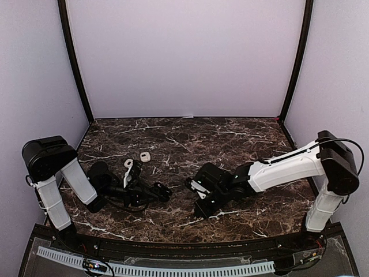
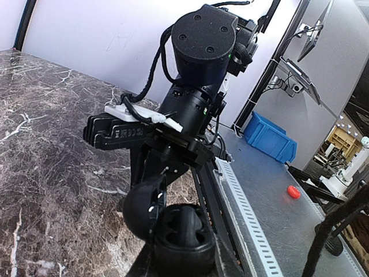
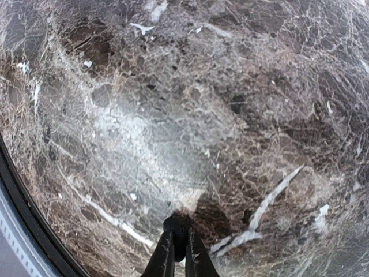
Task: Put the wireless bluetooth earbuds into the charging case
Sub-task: Pick up the right earbud from the center of the board, then insert the right earbud into the right side groove of the charging case.
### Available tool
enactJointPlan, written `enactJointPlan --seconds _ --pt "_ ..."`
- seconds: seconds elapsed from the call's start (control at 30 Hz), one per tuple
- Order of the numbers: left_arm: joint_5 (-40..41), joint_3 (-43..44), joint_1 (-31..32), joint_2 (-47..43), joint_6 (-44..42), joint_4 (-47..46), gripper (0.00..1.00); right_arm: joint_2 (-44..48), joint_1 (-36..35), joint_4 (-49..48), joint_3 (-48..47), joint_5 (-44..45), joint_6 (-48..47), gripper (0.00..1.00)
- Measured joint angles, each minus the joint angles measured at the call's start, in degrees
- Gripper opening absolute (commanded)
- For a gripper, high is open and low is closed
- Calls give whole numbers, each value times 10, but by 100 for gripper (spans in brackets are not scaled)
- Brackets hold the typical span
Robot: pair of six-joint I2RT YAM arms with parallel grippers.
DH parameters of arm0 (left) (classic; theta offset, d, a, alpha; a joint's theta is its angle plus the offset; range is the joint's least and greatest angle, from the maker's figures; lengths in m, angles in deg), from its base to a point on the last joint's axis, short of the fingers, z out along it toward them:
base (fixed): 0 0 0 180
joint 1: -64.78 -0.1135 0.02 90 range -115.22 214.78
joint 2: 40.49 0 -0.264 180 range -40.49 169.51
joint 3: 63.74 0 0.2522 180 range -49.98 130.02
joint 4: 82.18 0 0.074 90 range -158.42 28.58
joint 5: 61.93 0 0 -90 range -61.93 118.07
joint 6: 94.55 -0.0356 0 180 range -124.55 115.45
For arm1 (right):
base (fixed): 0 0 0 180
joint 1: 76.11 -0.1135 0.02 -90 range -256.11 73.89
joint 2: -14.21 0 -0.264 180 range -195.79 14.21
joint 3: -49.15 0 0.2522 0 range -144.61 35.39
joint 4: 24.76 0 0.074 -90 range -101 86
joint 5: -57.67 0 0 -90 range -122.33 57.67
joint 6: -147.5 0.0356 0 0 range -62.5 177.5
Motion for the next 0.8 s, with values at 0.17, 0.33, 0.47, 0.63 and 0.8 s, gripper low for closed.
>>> enactJointPlan --seconds 0.17,0.33,0.47,0.63,0.8 --pt "0 0 0 0 0 0 8 20 0 1 9 -10 2 0" --pt "-2 0 0 0 0 0 8 34 0 -1 9 -15 2 0" --pt "-4 0 0 0 0 0 8 48 0 -7 12 -15 -5 0" --pt "-10 0 0 0 4 0 7 106 -5 -57 36 -23 -36 0" --pt "-16 0 0 0 10 0 5 175 -16 -177 83 -27 -75 0"
